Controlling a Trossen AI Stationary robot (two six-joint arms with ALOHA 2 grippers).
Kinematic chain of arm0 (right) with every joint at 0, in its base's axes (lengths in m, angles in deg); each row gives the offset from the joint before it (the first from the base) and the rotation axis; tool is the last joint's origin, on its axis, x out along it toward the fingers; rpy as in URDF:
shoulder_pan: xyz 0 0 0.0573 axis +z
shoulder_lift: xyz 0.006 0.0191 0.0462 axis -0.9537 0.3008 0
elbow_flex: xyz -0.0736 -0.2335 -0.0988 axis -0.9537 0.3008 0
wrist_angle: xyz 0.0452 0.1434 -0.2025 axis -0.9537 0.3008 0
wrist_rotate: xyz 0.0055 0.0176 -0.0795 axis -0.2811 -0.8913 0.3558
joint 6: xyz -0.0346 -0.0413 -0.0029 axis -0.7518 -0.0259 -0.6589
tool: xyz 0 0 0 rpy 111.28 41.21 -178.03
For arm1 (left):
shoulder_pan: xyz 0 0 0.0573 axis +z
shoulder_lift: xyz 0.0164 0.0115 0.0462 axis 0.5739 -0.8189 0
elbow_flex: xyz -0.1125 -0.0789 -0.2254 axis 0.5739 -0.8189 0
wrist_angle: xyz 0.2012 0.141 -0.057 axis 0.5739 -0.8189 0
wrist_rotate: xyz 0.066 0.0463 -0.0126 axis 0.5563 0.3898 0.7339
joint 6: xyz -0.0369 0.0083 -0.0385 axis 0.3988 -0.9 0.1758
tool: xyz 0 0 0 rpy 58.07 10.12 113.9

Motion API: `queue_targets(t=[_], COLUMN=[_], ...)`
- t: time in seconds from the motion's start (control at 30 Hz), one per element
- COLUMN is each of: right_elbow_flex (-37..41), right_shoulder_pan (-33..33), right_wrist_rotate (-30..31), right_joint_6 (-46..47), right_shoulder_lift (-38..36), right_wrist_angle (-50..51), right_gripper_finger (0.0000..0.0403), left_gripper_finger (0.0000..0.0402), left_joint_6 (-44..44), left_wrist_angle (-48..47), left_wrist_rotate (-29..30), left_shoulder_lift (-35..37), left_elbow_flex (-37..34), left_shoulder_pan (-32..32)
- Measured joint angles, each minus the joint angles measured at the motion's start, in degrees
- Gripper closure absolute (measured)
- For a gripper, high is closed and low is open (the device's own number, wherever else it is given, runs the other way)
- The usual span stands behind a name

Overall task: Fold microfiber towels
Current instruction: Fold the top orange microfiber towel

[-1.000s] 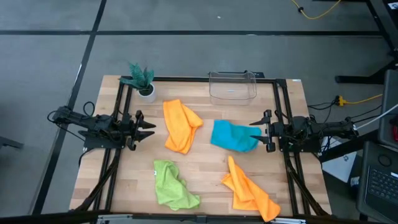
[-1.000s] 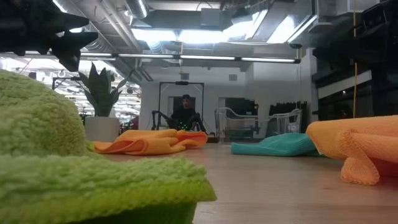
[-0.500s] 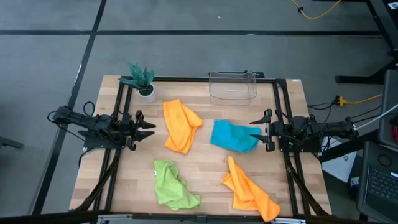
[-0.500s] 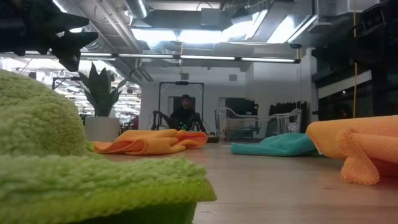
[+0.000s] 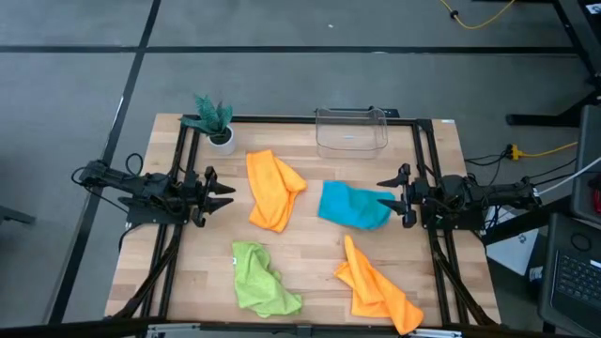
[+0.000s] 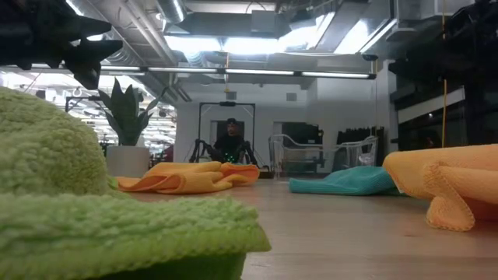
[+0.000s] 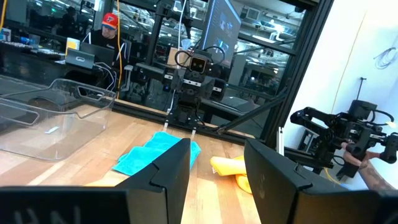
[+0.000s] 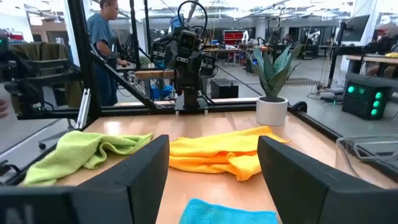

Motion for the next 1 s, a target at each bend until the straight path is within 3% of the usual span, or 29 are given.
queue_targets(t=[0.33, 0.43, 0.63, 0.77, 1.0], right_elbow_flex=[0.0, 0.0, 0.0, -0.2, -10.6], right_shoulder_pan=[0.0, 0.0, 0.0, 0.0, 0.0], right_wrist_rotate=[-2.1, -2.0, -1.5, -1.6, -2.9], right_joint_6=[1.8, 3.5, -0.7, 3.8, 6.1], right_shoulder_lift=[0.0, 0.0, 0.0, 0.0, 5.7], right_wrist_angle=[-6.2, -9.6, -16.6, -18.2, -9.9], right_gripper_finger=[0.0156, 0.0156, 0.0156, 0.0156, 0.0156], left_gripper_finger=[0.0256, 0.0256, 0.0256, 0.0256, 0.0256], left_joint_6=[0.0, -1.1, -11.6, -12.3, -13.7], left_wrist_angle=[0.0, -0.5, -0.8, -0.7, 2.1], left_wrist_rotate=[0.5, 3.3, 13.0, 13.6, 13.6], left_shoulder_lift=[0.0, 0.0, 0.0, 0.0, 0.0], left_elbow_flex=[0.0, 0.0, 0.0, 0.0, 0.0], left_shoulder_pan=[0.0, 0.0, 0.0, 0.0, 0.0])
